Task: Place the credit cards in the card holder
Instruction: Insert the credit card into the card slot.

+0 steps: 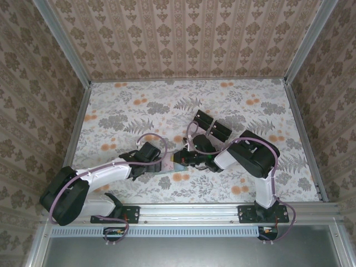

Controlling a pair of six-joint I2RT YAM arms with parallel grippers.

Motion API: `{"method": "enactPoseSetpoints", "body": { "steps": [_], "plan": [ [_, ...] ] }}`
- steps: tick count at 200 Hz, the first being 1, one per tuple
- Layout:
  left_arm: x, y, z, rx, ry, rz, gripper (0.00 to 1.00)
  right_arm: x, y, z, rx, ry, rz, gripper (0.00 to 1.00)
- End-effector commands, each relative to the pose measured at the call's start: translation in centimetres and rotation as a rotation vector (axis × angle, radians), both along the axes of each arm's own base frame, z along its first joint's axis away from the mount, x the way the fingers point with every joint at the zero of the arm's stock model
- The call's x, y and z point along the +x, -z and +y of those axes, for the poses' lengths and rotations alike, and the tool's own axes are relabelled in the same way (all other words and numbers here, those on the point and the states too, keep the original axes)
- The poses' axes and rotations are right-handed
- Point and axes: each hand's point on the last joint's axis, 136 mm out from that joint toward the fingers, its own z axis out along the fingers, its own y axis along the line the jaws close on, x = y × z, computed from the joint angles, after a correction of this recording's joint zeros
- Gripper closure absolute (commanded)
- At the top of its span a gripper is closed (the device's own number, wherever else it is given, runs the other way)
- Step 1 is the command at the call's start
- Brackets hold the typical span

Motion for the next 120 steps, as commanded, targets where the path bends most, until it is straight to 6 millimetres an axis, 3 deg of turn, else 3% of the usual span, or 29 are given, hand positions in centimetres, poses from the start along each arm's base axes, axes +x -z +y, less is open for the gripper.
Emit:
{"method": "enactPoseSetpoints", "body": {
  "steps": [1, 11, 45, 72, 96, 120],
  "plan": [
    [0.0, -0.4, -0.3, -0.004, -0.005, 0.006, 0.0, -1.7, 2.8, -0.2, -0.104, -0.055, 0.069, 1.0],
    [0.2, -0.8, -0.4, -0.014, -0.008, -0.002, 0.0, -1.8, 2.7, -0.3, -0.113, -0.059, 0.066, 0.98],
    [0.8, -2.3, -0.7, -0.066, -0.044, -0.026, 0.0, -1.6, 0.5, -0.8, -0.173, -0.077, 0.016, 0.68],
    [0.8, -2.8, 0.5, -0.068, -0.101, -0.025, 0.0, -1.2, -2.0, -1.5, -0.247, -0.098, -0.049, 0.52],
    [0.5, -2.7, 2.0, -0.061, -0.159, -0.014, 0.0, -0.9, -3.6, -2.5, -0.33, -0.106, -0.099, 0.45],
    [0.2, -2.3, 3.2, -0.048, -0.2, 0.014, 0.0, -0.5, -4.1, -3.4, -0.413, -0.106, -0.121, 0.48]
  ]
}}
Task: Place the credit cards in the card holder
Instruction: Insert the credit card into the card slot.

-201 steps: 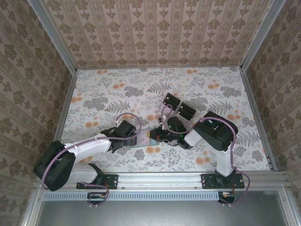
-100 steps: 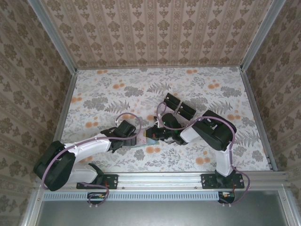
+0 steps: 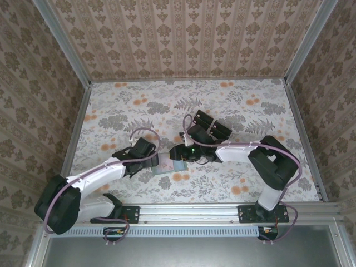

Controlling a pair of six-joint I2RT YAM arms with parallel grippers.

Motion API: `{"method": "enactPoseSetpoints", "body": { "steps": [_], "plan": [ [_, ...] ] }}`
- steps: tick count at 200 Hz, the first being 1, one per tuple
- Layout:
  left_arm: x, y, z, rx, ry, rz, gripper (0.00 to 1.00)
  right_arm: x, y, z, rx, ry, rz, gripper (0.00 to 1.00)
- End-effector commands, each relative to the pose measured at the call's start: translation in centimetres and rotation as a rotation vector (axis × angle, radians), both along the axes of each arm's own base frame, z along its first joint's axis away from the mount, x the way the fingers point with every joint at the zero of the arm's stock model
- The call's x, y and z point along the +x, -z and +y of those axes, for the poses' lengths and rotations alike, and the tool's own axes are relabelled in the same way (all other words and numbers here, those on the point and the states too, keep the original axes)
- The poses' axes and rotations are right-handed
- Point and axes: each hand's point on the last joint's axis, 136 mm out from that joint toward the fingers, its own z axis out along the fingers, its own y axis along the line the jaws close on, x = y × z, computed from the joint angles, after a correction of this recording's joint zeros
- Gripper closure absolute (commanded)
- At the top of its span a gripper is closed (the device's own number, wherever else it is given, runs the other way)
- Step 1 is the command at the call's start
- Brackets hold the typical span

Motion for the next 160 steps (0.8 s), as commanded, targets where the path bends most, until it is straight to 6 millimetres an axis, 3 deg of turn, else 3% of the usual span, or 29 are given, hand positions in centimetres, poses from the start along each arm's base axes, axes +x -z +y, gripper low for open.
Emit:
{"method": "enactPoseSetpoints", "body": {
  "steps": [1, 15, 38, 61, 160],
  "plan": [
    [-0.8, 0.4, 1.7, 0.021, -0.065, 0.048, 0.0, -0.4, 0.3, -2.0, -0.165, -0.017, -0.021, 0.49],
    [-1.0, 0.7, 2.1, 0.03, -0.083, 0.066, 0.0, -0.3, 0.6, -2.3, -0.222, -0.022, -0.03, 0.55],
    [-1.5, 1.5, 2.7, 0.046, -0.11, 0.098, 0.0, -0.1, 1.3, -2.1, -0.305, -0.039, -0.047, 0.74],
    [-1.9, 2.4, 2.9, 0.053, -0.131, 0.128, 0.0, 0.1, 2.1, -1.4, -0.366, -0.068, -0.061, 0.83],
    [-2.7, 4.7, 2.9, 0.064, -0.139, 0.194, 0.0, 0.3, 4.8, 0.9, -0.43, -0.12, -0.044, 0.87]
  ]
}}
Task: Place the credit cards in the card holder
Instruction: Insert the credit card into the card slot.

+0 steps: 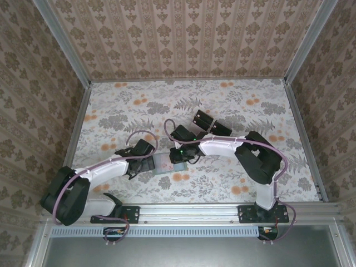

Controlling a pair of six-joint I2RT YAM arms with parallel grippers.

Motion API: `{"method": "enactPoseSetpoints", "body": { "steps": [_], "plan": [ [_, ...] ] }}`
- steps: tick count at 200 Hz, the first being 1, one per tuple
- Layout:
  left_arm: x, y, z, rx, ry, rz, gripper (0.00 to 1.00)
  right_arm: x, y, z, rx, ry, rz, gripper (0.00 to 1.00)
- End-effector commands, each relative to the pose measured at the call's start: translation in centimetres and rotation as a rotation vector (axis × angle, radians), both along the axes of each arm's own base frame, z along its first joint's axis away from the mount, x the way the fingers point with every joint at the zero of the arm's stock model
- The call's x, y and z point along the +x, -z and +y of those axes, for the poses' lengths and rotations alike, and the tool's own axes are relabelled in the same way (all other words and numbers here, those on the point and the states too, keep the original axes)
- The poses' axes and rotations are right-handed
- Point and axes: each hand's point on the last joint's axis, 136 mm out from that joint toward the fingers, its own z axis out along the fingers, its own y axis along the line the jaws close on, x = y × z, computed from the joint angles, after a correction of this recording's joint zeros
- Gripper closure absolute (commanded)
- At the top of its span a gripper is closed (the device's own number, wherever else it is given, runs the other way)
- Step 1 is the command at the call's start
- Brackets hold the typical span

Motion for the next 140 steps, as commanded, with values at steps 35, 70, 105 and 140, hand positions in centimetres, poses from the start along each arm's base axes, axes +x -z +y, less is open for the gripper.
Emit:
{"method": "enactPoseSetpoints", "body": {
  "steps": [35, 70, 105, 140],
  "plan": [
    [-0.9, 1.6, 0.3, 0.008, -0.009, 0.057, 0.0, 0.0, 0.6, 1.4, 0.005, -0.021, 0.017, 0.87],
    [-0.8, 1.7, 0.1, 0.003, 0.0, 0.058, 0.0, 0.1, 0.6, 2.4, 0.043, -0.017, 0.036, 0.87],
    [-0.8, 1.7, -0.1, 0.002, 0.009, 0.057, 0.0, 0.3, 0.4, 2.9, 0.068, -0.01, 0.042, 0.87],
    [-0.7, 1.7, -0.3, 0.001, 0.014, 0.053, 0.0, 0.3, 0.1, 3.6, 0.099, -0.01, 0.054, 0.87]
  ]
}}
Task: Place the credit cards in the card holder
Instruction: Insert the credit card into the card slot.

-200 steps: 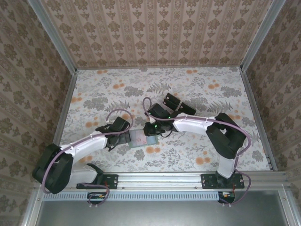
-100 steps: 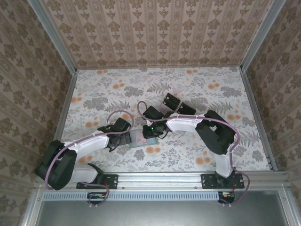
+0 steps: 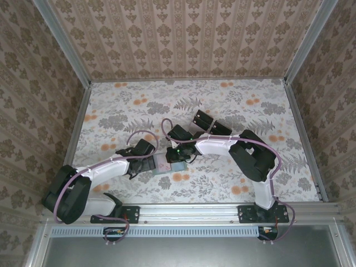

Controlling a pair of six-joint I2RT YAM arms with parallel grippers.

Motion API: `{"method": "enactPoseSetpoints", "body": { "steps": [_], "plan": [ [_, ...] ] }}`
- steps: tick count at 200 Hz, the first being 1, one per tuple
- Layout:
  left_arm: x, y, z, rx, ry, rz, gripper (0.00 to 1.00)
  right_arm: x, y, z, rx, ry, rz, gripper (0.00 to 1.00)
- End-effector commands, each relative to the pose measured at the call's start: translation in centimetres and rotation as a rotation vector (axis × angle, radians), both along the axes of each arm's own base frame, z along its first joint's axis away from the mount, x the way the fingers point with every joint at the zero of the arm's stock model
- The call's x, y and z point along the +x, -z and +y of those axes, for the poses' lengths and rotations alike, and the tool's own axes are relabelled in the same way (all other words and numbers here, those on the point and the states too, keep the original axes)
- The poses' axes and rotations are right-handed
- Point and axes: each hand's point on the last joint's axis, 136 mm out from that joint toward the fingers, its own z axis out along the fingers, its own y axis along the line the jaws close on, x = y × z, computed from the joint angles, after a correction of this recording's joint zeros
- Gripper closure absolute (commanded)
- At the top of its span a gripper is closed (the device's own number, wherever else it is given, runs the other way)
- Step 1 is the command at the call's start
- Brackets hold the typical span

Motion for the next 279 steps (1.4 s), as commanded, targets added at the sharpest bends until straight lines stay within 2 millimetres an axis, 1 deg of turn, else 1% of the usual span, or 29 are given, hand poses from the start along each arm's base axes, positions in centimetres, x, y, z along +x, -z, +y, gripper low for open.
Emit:
{"method": "enactPoseSetpoints", "body": {
  "steps": [1, 38, 74, 95, 111, 130, 148, 170, 200, 243, 279],
  "plan": [
    [-0.8, 1.5, -0.1, 0.004, 0.014, 0.05, 0.0, 0.0, -0.3, 1.5, 0.046, -0.008, 0.022, 0.87],
    [-0.7, 1.4, -0.3, 0.003, 0.02, 0.045, 0.0, -0.2, -0.3, 2.5, 0.073, -0.027, 0.047, 0.87],
    [-0.6, 1.4, -0.4, 0.004, 0.022, 0.046, 0.0, -0.4, -0.5, 2.8, 0.077, -0.054, 0.057, 0.87],
    [-0.5, 1.2, -0.5, 0.006, 0.023, 0.043, 0.0, -0.3, -1.4, 2.7, 0.088, -0.061, 0.036, 0.87],
    [-0.5, 0.7, -0.3, 0.01, 0.017, 0.032, 0.0, -0.3, -2.8, 2.4, 0.106, -0.06, 0.002, 0.86],
    [-0.5, -0.1, 0.3, 0.019, -0.001, 0.005, 0.0, -0.1, -4.3, 1.4, 0.107, -0.044, -0.04, 0.83],
    [-0.6, -0.9, 1.1, 0.029, -0.033, -0.028, 0.0, 0.1, -4.8, 0.5, 0.094, -0.027, -0.062, 0.82],
    [-0.8, -1.3, 1.9, 0.033, -0.067, -0.047, 0.0, 0.2, -4.1, -0.3, 0.058, -0.018, -0.06, 0.83],
    [-1.1, -1.1, 2.4, 0.046, -0.081, -0.037, 0.0, 0.2, -2.5, -0.3, 0.026, -0.025, -0.035, 0.84],
    [-1.1, -0.1, 2.1, 0.049, -0.076, -0.007, 0.0, 0.0, -0.2, -0.4, -0.013, -0.032, -0.003, 0.85],
    [-0.9, 0.6, 1.6, 0.048, -0.061, 0.014, 0.0, -0.3, 0.8, -0.3, -0.019, -0.04, 0.02, 0.86]
  ]
}}
